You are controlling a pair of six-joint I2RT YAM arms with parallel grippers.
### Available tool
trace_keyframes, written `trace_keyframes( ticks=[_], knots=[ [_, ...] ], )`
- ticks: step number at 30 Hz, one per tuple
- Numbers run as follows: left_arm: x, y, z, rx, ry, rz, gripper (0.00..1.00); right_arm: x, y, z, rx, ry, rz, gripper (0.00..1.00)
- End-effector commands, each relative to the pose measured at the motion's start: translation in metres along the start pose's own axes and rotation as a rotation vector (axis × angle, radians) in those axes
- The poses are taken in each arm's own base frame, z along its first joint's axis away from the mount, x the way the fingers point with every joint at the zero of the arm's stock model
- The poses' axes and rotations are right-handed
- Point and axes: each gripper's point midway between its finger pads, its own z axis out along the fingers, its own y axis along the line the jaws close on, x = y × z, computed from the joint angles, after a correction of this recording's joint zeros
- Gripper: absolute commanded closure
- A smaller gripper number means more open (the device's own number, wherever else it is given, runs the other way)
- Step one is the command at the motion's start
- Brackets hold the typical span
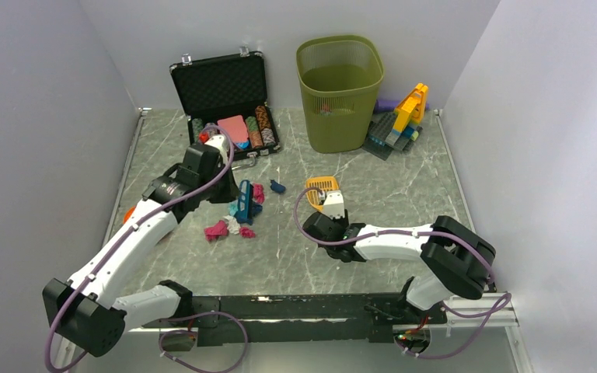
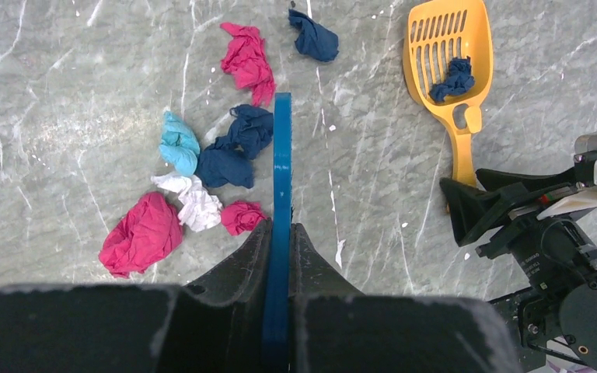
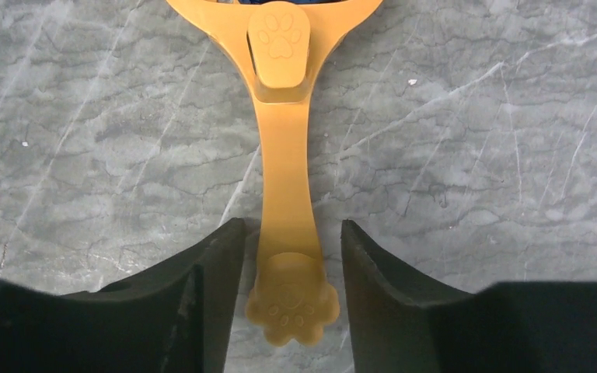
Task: Sweep away the paper scraps from the table
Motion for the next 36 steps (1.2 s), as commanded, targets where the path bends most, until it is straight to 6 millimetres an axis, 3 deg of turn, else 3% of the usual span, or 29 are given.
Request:
trace_keyframes(
  ticks=[1, 4, 13, 23, 31, 36],
  knots=[
    [-0.023, -0.010, -0.005, 0.023, -0.058, 0.020, 1.00, -0.010, -0.001, -0.004, 0.002, -0.032, -0.010, 0.41],
    [-0.024, -0.012, -0.004, 0.029, -0.057, 0.019, 1.00, -0.008, -0.001, -0.002, 0.014, -0.024, -0.023, 0.37],
    [-0.021, -0.008, -0.005, 0.014, -0.049, 0.034, 1.00, 0.001, 0.000, 0.002, 0.037, 0.016, -0.010, 0.38],
    [-0.019, -0.008, -0.005, 0.021, -0.049, 0.040, 1.00, 0.015, -0.004, -0.008, 0.033, 0.058, 0.013, 0.38],
    [-0.015, -0.005, -0.007, 0.017, -0.052, 0.038, 1.00, 0.029, -0.010, -0.014, 0.059, 0.083, 0.018, 0.40],
    [-0.015, -0.004, -0.007, 0.012, -0.048, 0.039, 1.00, 0.035, -0.017, -0.014, 0.091, 0.099, 0.022, 0.47]
  ],
)
